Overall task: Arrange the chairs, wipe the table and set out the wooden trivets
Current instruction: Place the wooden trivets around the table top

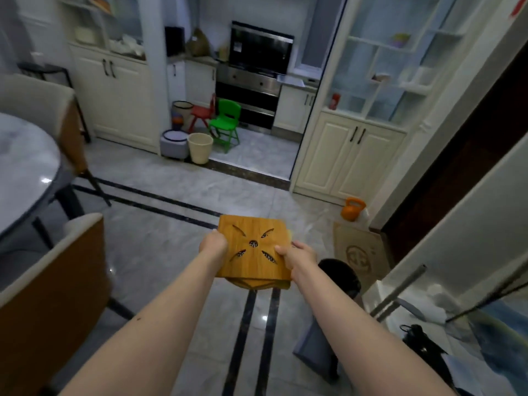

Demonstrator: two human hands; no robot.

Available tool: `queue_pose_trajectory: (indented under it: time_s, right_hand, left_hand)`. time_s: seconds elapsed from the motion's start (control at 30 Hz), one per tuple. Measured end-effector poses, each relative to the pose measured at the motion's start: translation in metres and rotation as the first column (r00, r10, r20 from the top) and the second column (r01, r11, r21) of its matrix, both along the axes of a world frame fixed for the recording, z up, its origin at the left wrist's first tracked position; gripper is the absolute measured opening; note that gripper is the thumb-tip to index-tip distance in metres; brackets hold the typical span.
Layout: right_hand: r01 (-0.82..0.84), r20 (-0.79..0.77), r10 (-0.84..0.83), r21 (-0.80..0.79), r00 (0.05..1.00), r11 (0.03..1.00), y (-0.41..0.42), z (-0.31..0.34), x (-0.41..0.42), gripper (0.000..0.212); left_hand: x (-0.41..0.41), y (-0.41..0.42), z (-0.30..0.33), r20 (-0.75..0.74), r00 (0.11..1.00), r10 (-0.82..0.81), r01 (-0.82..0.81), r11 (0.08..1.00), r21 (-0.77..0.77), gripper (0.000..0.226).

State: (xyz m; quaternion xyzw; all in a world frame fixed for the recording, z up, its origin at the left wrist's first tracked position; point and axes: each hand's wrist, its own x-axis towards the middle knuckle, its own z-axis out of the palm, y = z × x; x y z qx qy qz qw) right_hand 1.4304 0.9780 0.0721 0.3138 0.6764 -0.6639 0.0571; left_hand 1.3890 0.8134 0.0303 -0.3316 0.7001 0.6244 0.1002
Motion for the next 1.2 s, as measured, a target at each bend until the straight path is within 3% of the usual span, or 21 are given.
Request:
queue_pose_trajectory:
  time_s: [0.27, 0.6, 0.87, 1.2]
  right_hand:
    - [-0.302, -0.054, 0.300, -0.039, 0.953, 0.953, -0.127, -0.005, -0.095, 0.059]
    - [-0.636, -0.140, 0.629, -0.011, 0.765, 0.772, -0.275, 0.002, -0.206, 0.055]
    - [-0.857, -0.093, 0.852, -0.036, 0.515, 0.514, -0.387, -0.011, -0.195, 0.042]
    - [-0.956, -0.006, 0.962, -0.120, 0.272, 0.270, -0.531, -0.026, -0.141, 0.040]
  left_hand:
    - [-0.032, -0.133, 0.003, -0.013, 0.955, 0.296, -0.296, 0.955, -0.002, 0.049]
    - [-0.063, -0.258, 0.021, -0.105, 0.736, 0.669, -0.677, 0.732, -0.075, 0.048]
    - [-0.008, -0.338, 0.009, -0.159, 0.493, 0.855, -0.864, 0.503, 0.023, 0.038]
    - [0.077, -0.451, -0.007, -0.175, 0.312, 0.934, -0.949, 0.313, -0.021, 0.039]
